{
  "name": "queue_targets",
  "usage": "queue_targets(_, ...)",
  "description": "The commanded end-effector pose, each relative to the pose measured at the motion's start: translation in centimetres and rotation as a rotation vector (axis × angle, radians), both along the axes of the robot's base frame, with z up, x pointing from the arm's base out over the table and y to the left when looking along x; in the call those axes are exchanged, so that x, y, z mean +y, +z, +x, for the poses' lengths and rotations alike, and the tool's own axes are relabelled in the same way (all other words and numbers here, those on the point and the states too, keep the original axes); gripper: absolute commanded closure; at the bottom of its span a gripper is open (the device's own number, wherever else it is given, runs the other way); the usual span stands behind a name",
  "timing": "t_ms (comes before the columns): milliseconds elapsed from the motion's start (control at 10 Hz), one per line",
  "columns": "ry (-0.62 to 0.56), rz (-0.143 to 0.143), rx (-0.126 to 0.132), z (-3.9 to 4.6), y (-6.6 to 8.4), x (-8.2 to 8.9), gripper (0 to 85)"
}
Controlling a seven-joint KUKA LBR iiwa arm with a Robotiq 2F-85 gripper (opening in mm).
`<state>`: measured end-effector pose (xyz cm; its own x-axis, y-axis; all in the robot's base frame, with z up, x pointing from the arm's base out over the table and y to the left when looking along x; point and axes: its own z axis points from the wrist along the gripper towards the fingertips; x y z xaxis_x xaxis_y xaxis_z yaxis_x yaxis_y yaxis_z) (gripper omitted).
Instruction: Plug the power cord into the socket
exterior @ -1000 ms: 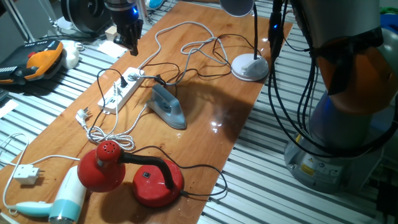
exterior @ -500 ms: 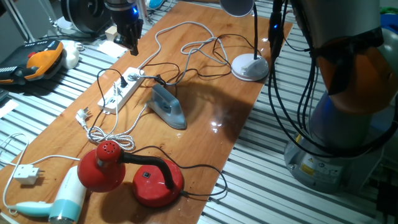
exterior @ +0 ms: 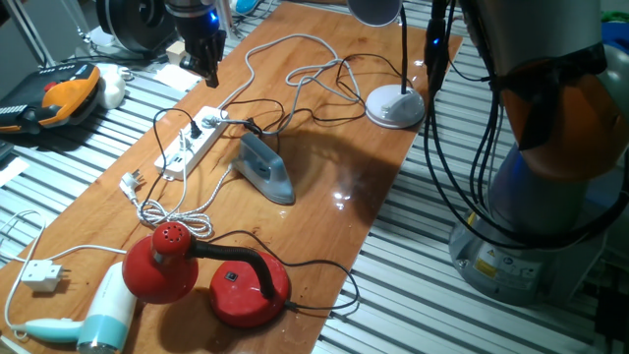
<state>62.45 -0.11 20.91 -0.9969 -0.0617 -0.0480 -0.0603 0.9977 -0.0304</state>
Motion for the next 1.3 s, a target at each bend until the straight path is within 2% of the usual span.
queue_targets(0, 0.000, 0.000, 0.000, 0.00, 0.00, -0.01, 85.0)
queue_targets(1200, 0.006, -0.010, -0.001, 0.09, 0.05, -0.24, 85.0)
